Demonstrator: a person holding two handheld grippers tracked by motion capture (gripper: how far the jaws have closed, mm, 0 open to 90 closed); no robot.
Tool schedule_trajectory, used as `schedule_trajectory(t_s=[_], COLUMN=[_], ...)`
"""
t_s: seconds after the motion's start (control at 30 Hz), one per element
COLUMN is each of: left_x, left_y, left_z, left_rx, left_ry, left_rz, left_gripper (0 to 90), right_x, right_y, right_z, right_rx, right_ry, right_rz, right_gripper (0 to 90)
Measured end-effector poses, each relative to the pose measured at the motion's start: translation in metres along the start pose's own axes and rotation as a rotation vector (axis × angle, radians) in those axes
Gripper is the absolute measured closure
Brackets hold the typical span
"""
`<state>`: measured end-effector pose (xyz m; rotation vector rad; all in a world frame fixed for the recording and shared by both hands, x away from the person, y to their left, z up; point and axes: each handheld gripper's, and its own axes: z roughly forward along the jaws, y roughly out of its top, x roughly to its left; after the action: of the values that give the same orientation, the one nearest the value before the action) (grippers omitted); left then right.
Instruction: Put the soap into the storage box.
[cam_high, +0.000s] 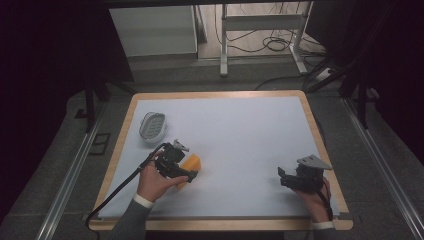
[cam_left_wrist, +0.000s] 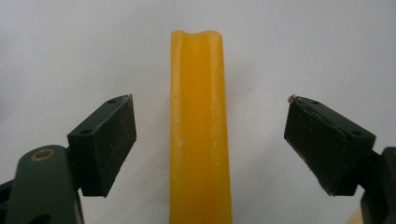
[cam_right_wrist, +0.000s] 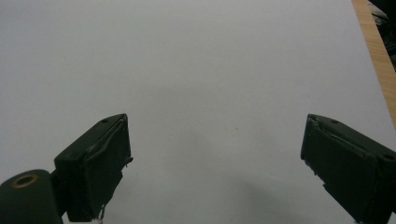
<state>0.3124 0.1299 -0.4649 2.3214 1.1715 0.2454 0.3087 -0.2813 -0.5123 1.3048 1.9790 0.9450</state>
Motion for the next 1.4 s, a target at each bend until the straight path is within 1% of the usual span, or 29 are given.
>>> schedule_trajectory(t_s=[0.03, 0.27, 0.3, 0.33, 0.37, 0.4, 0.43, 0.57, 0.67, 0.7, 0.8, 0.83, 0.87, 0.9, 0.97, 1.0, 1.2, 1.3, 1.4], left_x=[0.002, 0.003, 0.003, 0.003, 0.002, 0.002, 0.002, 0.002, 0.002, 0.001, 0.0, -0.001, -0.001, 0.0, 0.002, 0.002, 0.006, 0.009, 0.012], left_y=[0.001, 0.002, 0.003, 0.003, 0.003, 0.003, 0.004, 0.004, 0.004, 0.003, 0.002, 0.001, 0.001, 0.001, 0.0, 0.0, -0.001, -0.001, -0.002], left_z=[0.004, 0.015, 0.018, 0.018, 0.022, 0.022, 0.025, 0.028, 0.029, 0.03, 0.032, 0.034, 0.034, 0.035, 0.036, 0.036, 0.035, 0.035, 0.033], left_rx=[0.014, 0.037, 0.048, 0.048, 0.062, 0.062, 0.075, 0.087, 0.091, 0.099, 0.109, 0.121, 0.121, 0.121, 0.123, 0.121, 0.113, 0.113, 0.113], left_ry=[0.014, 0.007, 0.006, 0.006, 0.006, 0.006, 0.004, 0.002, 0.003, 0.0, -0.005, 0.011, 0.011, 0.02, 0.034, 0.032, 0.009, -0.01, -0.011], left_rz=[-0.006, -0.017, -0.019, -0.019, -0.017, -0.017, -0.015, -0.015, -0.015, -0.015, -0.006, 0.001, 0.001, -0.004, -0.006, -0.005, -0.009, -0.013, -0.012], left_gripper=[18.0, 23.8, 24.8, 26.0, 27.8, 28.7, 30.8, 38.9, 42.6, 42.6, 46.8, 48.1, 50.2, 50.2, 59.1, 60.1, 60.6, 60.7, 60.7], right_x=[0.0, 0.0, 0.0, 0.0, 0.0, 0.0, 0.001, 0.002, 0.002, 0.002, 0.001, 0.0, 0.0, 0.0, 0.0, 0.0, 0.0, 0.0, 0.0], right_y=[0.0, -0.001, -0.001, -0.001, -0.001, -0.001, -0.002, -0.002, -0.002, -0.002, -0.003, -0.003, -0.003, -0.003, -0.003, -0.003, -0.003, -0.003, -0.002], right_z=[0.001, 0.002, 0.002, 0.002, 0.003, 0.003, 0.003, 0.004, 0.004, 0.005, 0.005, 0.004, 0.004, 0.004, 0.004, 0.004, 0.004, 0.003, 0.003], right_rx=[0.001, 0.008, 0.01, 0.01, 0.011, 0.011, 0.012, 0.017, 0.02, 0.021, 0.022, 0.021, 0.021, 0.021, 0.021, 0.021, 0.022, 0.019, 0.016], right_ry=[0.002, 0.0, 0.001, 0.001, 0.003, 0.003, 0.003, 0.005, 0.006, 0.004, 0.005, 0.003, 0.003, 0.002, -0.001, 0.0, -0.002, -0.003, -0.002], right_rz=[-0.003, 0.002, 0.0, 0.0, -0.002, -0.002, -0.002, -0.004, -0.007, -0.007, -0.006, -0.005, -0.005, -0.002, 0.002, 0.001, 0.001, 0.002, 0.003], right_gripper=[8.4, 8.4, 8.4, 8.4, 8.4, 8.4, 8.4, 8.4, 8.4, 8.4, 8.4, 8.4, 8.4, 8.5, 8.4, 8.4, 8.4, 8.4, 8.4])
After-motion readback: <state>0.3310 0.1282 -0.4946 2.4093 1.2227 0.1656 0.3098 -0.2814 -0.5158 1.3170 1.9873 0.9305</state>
